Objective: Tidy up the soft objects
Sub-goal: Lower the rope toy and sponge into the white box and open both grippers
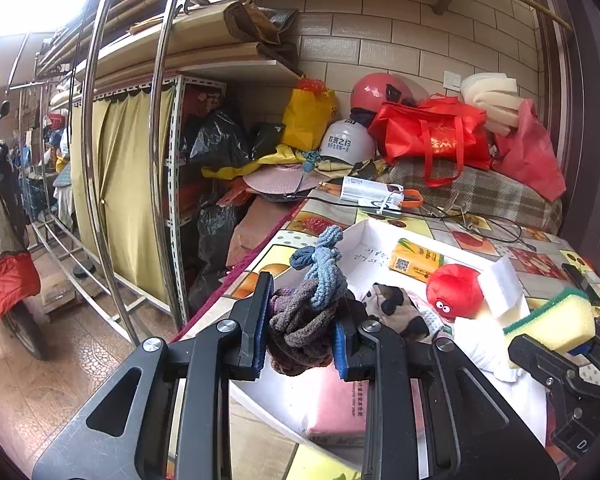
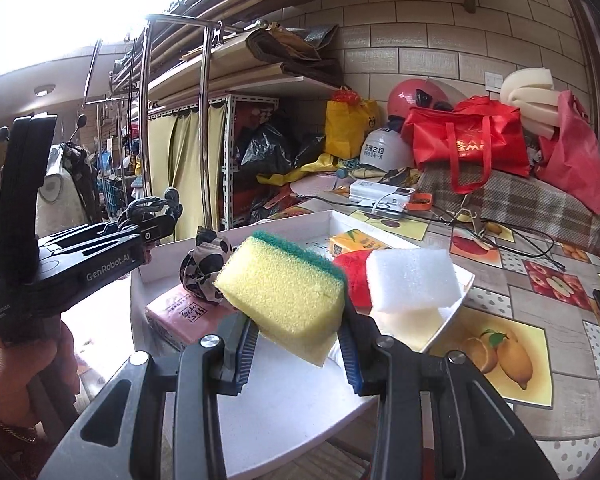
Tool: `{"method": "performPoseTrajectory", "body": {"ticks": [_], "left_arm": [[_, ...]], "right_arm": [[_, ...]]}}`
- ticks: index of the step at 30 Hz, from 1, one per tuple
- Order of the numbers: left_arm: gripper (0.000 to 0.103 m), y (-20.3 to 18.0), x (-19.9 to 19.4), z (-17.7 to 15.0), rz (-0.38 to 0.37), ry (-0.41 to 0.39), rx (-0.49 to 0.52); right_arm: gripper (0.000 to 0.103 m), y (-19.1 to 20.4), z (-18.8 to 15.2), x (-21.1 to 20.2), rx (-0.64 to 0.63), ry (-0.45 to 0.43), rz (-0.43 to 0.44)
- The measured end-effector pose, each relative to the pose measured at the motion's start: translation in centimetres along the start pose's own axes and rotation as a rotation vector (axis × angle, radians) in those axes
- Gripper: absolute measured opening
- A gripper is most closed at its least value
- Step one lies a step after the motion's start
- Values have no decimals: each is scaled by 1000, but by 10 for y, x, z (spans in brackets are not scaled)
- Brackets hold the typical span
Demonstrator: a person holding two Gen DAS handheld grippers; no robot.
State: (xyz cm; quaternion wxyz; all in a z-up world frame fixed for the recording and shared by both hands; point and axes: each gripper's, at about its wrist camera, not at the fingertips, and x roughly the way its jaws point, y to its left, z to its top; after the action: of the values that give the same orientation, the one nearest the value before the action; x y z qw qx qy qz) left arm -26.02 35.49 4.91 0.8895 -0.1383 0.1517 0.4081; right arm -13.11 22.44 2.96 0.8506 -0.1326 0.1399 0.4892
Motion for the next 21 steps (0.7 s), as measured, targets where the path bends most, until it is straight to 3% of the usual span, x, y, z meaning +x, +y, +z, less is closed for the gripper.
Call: {"method": "performPoseTrajectory", "body": {"ticks": [6,10,12,13,14,15,16,21], "left_arm": [[26,-11,21,7,-51,50,65],[27,-22,25,8,-47,49,114],[39,-23,26,8,-34,46,119],[46,-23,26,8,-23,43,118],[67,-22,25,8,-7,34,115],[90,-21,23,8,8,20,110],[100,-20,20,8,18,3,107],[103,-23,18,7,32,-13,120]], "right_arm": [[36,-8,6,34,16,116,36],[38,-21,11,48,24,121,-22],[39,-30,12,54,54,133,-33],[46,-33,12,57,72,149,-27],[54,-34,12,58,81,158,-23],[82,-34,11,57,82,157,-24],[103,-33,12,56,76,150,-30],[103,-22,12,51,18,117,-53]]}}
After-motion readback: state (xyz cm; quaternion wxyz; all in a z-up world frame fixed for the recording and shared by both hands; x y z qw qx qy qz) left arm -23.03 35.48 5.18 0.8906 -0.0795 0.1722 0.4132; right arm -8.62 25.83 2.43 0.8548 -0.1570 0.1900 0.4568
